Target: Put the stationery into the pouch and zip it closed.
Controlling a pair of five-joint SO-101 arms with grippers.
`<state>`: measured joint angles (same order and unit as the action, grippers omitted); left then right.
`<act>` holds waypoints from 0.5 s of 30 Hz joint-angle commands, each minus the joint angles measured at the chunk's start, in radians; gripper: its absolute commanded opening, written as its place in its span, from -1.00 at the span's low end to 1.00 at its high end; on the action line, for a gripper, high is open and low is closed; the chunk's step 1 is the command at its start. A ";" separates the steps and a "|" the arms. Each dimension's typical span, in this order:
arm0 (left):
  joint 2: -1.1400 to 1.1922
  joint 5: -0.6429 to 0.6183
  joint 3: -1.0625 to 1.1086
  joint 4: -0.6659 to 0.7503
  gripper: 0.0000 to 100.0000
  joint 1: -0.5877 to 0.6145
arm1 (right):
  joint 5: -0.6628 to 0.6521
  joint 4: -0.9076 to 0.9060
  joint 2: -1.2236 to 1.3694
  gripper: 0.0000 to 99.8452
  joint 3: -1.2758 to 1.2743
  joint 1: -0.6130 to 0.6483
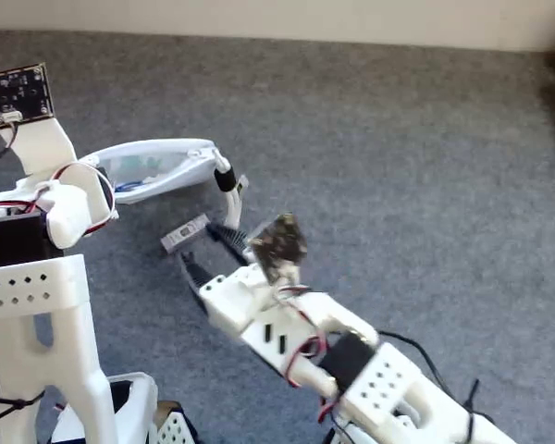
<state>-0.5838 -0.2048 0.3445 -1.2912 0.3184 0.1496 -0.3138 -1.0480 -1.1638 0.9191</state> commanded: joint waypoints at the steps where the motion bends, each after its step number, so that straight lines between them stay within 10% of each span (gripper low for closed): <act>1: 0.022 -0.014 0.002 0.008 -0.98 0.018 | 0.109 -0.002 0.214 -0.67 0.137 0.015; 15: 0.022 -0.012 0.015 0.008 -0.98 0.019 | 0.497 -0.001 0.670 -0.67 0.404 -0.073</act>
<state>-0.5838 -0.2048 0.3475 -1.2912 0.3184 0.5470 -0.3138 -0.4450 -0.8738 0.8623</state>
